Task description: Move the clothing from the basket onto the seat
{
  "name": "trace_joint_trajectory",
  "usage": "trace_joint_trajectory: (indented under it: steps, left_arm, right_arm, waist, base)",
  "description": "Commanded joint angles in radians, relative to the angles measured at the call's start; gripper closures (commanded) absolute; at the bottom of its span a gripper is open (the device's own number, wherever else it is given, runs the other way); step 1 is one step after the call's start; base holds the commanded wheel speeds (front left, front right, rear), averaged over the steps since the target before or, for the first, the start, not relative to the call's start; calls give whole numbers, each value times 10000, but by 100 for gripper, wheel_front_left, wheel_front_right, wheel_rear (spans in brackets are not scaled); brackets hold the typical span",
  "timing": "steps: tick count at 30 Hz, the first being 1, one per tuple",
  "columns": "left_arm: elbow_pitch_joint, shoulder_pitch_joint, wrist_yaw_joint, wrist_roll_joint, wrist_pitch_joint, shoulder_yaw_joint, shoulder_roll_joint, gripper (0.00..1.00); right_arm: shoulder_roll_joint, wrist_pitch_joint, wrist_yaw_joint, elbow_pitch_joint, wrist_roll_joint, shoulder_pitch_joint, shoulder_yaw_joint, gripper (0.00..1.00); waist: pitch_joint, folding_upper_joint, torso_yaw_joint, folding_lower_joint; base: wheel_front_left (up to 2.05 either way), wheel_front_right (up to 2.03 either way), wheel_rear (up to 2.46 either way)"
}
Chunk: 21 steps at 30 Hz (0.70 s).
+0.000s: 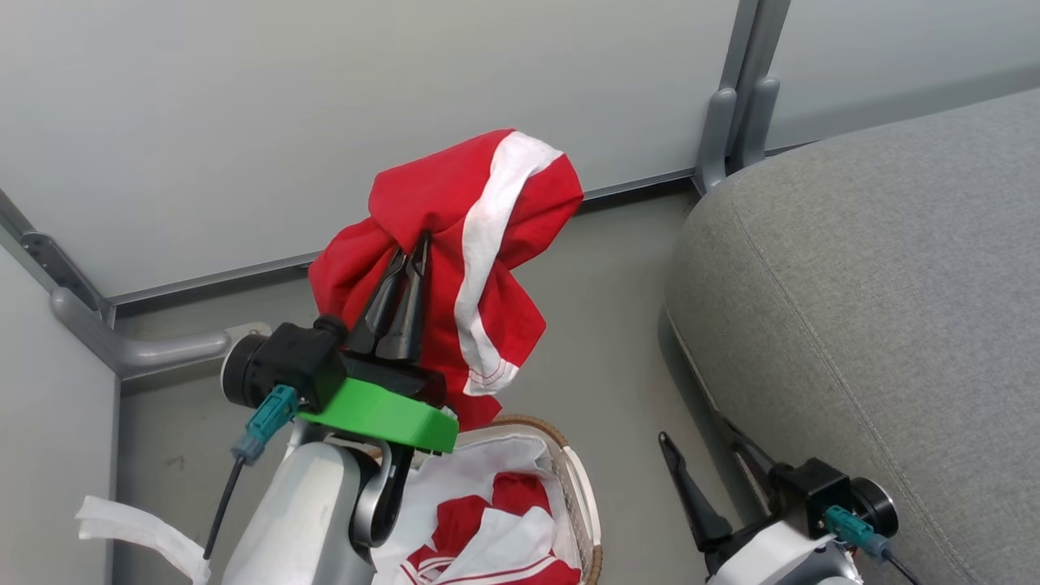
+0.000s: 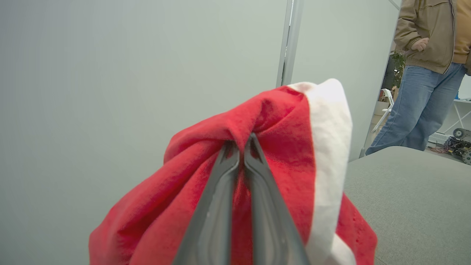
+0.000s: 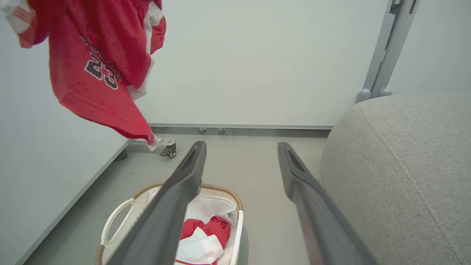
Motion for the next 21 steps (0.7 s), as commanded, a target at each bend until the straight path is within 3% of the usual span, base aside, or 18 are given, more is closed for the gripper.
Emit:
trace_joint_trajectory:
  steps: [1,12,21]
  left_arm:
    - [-43,-196,73,-97,-1,-75,21,100]
    - [-35,-415,255,-365,-1,-561,22,100]
    - [-76,-581,418,-729,-1,-1064,23,100]
  right_arm:
    - [-54,-22,-2,13,-13,62,195,0]
    - [-250,-22,-2,192,-128,-735,2339,0]
    - [-13,-21,-2,1062,-624,-2120,3325,0]
  waist:
    - [9,0,56,1]
    - [41,0,379,1]
    - [159,0,759,1]
  base:
    - [0,0,0]
    - [0,0,0]
    - [0,0,0]
